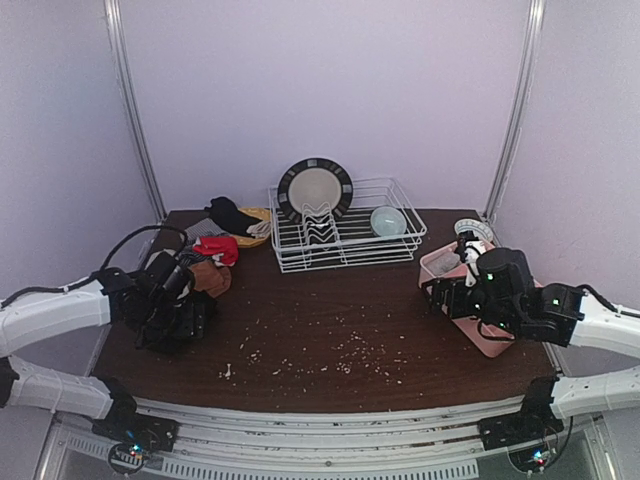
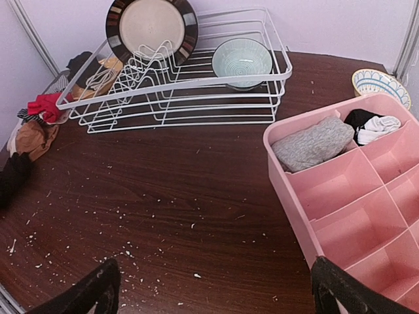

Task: Roll the underwear
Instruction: Move the underwear to the center of the board, then pick up the underwear from the center of the board.

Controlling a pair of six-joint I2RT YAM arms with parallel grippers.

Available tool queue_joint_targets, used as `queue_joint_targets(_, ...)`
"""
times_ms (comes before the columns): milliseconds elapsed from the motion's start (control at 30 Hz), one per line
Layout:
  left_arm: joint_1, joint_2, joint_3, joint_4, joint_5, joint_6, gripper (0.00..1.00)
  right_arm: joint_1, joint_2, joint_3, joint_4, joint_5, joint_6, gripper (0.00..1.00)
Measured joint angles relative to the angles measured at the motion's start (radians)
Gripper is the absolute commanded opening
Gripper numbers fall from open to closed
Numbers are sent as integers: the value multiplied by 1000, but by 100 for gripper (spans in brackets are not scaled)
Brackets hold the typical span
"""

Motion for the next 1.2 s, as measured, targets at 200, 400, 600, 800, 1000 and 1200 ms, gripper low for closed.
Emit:
queue_joint_targets(200, 38, 126, 47, -27, -116, -22, 98, 10, 8, 0, 2, -32, 3, 98)
queue_joint_targets(400, 179, 171, 60, 1, -112, -23, 80, 14, -17, -1, -4, -44, 5, 98)
queue_joint_targets(600, 207, 296, 64, 85, 27, 25, 0, 16, -74, 3, -31, -65, 7, 98)
queue_joint_targets(800, -104, 239, 138, 114, 52, 89, 3, 19, -104, 55, -89, -79, -1, 98)
queue_joint_targets(1000, -540, 245, 315, 126, -31, 98, 98, 20, -108, 66, -93, -90, 0, 98)
queue_joint_targets(1200, -561, 163, 202, 95, -93, 13, 97, 46, 78, 69, -81, -166, 30, 88)
